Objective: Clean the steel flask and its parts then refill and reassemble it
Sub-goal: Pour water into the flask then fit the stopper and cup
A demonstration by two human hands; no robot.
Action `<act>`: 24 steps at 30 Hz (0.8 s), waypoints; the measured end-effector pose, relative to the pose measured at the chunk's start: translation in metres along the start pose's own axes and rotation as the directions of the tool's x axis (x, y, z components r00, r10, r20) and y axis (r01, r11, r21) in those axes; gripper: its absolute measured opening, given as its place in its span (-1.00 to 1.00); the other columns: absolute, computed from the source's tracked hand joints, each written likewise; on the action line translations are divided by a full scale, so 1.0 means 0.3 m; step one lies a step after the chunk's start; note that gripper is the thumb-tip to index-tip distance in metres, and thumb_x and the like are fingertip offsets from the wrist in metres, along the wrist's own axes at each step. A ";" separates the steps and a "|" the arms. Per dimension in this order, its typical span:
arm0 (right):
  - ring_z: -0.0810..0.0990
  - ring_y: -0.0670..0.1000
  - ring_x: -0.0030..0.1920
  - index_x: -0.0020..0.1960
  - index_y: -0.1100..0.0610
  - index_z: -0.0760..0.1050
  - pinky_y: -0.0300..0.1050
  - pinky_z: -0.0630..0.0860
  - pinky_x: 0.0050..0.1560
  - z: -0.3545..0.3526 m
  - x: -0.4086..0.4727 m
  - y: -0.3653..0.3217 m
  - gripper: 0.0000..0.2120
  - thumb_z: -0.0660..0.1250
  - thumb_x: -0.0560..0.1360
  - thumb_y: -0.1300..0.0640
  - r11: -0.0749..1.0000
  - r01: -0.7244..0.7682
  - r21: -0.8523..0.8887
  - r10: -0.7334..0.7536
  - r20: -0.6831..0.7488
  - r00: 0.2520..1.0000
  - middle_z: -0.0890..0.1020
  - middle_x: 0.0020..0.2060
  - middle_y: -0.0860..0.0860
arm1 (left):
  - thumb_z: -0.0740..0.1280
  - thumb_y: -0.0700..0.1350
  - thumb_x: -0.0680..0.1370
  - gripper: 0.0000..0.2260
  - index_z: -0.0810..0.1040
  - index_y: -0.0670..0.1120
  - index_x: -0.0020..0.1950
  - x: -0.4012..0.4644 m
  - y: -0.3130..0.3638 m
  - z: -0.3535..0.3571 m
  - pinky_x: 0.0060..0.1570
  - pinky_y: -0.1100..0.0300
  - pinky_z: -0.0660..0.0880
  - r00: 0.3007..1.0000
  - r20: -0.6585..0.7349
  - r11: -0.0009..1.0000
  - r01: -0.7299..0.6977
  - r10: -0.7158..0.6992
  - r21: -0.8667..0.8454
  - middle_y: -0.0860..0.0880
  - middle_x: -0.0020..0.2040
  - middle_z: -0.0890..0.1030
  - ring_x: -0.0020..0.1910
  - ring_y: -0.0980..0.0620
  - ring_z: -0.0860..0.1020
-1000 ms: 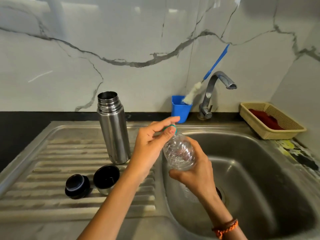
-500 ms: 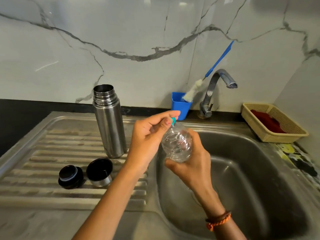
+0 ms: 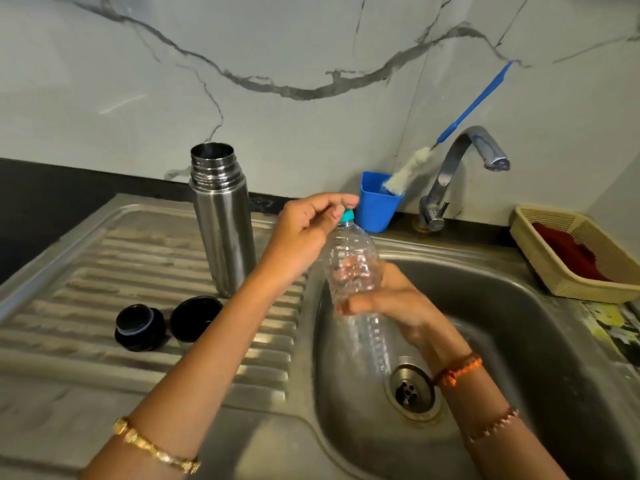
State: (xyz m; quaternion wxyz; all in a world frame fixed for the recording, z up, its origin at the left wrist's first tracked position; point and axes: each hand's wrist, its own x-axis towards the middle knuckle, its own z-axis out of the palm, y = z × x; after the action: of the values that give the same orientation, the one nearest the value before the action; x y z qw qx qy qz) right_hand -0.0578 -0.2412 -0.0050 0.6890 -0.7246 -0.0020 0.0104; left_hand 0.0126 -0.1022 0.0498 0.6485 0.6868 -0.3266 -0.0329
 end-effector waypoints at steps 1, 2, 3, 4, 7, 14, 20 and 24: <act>0.63 -0.05 -0.14 0.13 0.23 0.46 -0.22 0.56 -0.18 -0.001 0.035 0.020 -0.39 0.53 0.10 0.35 1.000 0.003 -0.029 -0.006 -0.099 0.995 0.65 -0.14 0.02 | 0.21 -0.30 0.57 -0.78 0.57 -0.13 0.13 0.020 -0.023 0.011 0.11 0.40 0.45 0.995 -0.086 0.997 0.047 -0.043 0.055 -0.02 0.11 0.62 0.02 0.27 0.55; 0.63 -0.03 -0.10 0.14 0.19 0.44 -0.19 0.57 -0.16 0.007 0.071 0.039 -0.30 0.56 0.03 0.24 0.998 0.005 -0.059 -0.015 -0.171 0.985 0.64 -0.09 0.04 | 0.21 -0.29 0.57 -0.77 0.57 -0.15 0.15 0.034 -0.042 0.020 0.14 0.37 0.45 0.985 -0.158 0.991 0.092 -0.077 0.092 -0.03 0.12 0.61 0.04 0.22 0.54; 0.62 -0.01 -0.06 0.12 0.12 0.44 -0.14 0.58 -0.10 0.017 0.106 0.051 -0.27 0.56 -0.03 0.17 0.995 0.005 -0.102 -0.027 -0.224 0.974 0.63 -0.05 0.05 | 0.21 -0.29 0.58 -0.77 0.57 -0.16 0.17 0.047 -0.057 0.027 0.15 0.36 0.45 0.973 -0.214 0.986 0.113 -0.084 0.125 -0.03 0.13 0.61 0.08 0.17 0.54; 0.61 0.00 -0.04 0.08 0.06 0.43 -0.10 0.58 -0.05 0.025 0.143 0.060 -0.30 0.57 -0.03 0.18 0.990 0.011 -0.139 -0.049 -0.269 0.962 0.62 -0.04 0.04 | 0.21 -0.29 0.58 -0.76 0.57 -0.16 0.18 0.060 -0.064 0.032 0.16 0.38 0.42 0.963 -0.262 0.980 0.110 -0.064 0.164 -0.02 0.14 0.60 0.12 0.15 0.53; 0.60 -0.09 -0.09 0.07 0.07 0.41 -0.15 0.57 -0.01 0.037 0.263 0.022 -0.39 0.57 0.10 0.30 0.967 0.073 -0.243 -0.161 -0.364 0.917 0.59 -0.09 -0.07 | 0.18 -0.37 0.56 -0.67 0.50 -0.16 0.28 0.107 -0.072 0.032 0.24 0.49 0.25 0.934 -0.352 0.952 0.047 0.066 0.303 -0.07 0.33 0.47 0.31 0.13 0.40; 0.50 0.02 -0.01 0.21 0.21 0.44 -0.06 0.48 0.05 0.051 0.549 -0.008 -0.35 0.30 0.23 -0.16 0.950 0.114 -0.292 -0.240 -0.446 0.862 0.56 0.08 0.19 | 0.18 -0.36 0.52 -0.37 0.12 0.05 0.51 0.242 -0.172 0.009 0.23 0.25 0.30 0.947 -0.319 0.756 0.179 0.041 0.629 -0.06 0.47 0.15 0.36 -0.05 0.21; 0.47 0.02 0.00 0.27 0.25 0.40 0.04 0.45 0.16 -0.015 0.810 0.014 -0.68 0.23 0.52 0.30 0.939 0.117 -0.325 -0.259 -0.440 0.860 0.55 0.13 0.22 | 0.16 -0.37 0.52 -0.29 -0.06 0.09 0.53 0.456 -0.249 -0.068 0.30 0.07 0.36 0.973 -0.229 0.690 0.165 0.001 0.705 -0.01 0.53 0.04 0.42 -0.07 0.19; 0.53 0.09 0.10 0.29 0.19 0.39 -0.09 0.45 0.11 -0.024 0.897 0.030 -0.62 0.29 0.49 0.31 0.926 0.169 -0.338 -0.301 -0.390 0.870 0.56 0.13 0.13 | 0.13 -0.36 0.53 -0.31 -0.10 0.07 0.53 0.518 -0.294 -0.110 0.33 0.00 0.33 0.967 -0.253 0.676 0.162 0.037 0.719 -0.01 0.55 0.00 0.45 -0.10 0.17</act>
State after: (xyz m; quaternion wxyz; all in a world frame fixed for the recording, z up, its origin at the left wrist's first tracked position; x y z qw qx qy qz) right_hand 0.2114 -0.2442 -0.0170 0.5527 -0.7967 0.0613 -0.2369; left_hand 0.1856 -0.1547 0.0333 0.3524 0.8982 -0.2054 0.1640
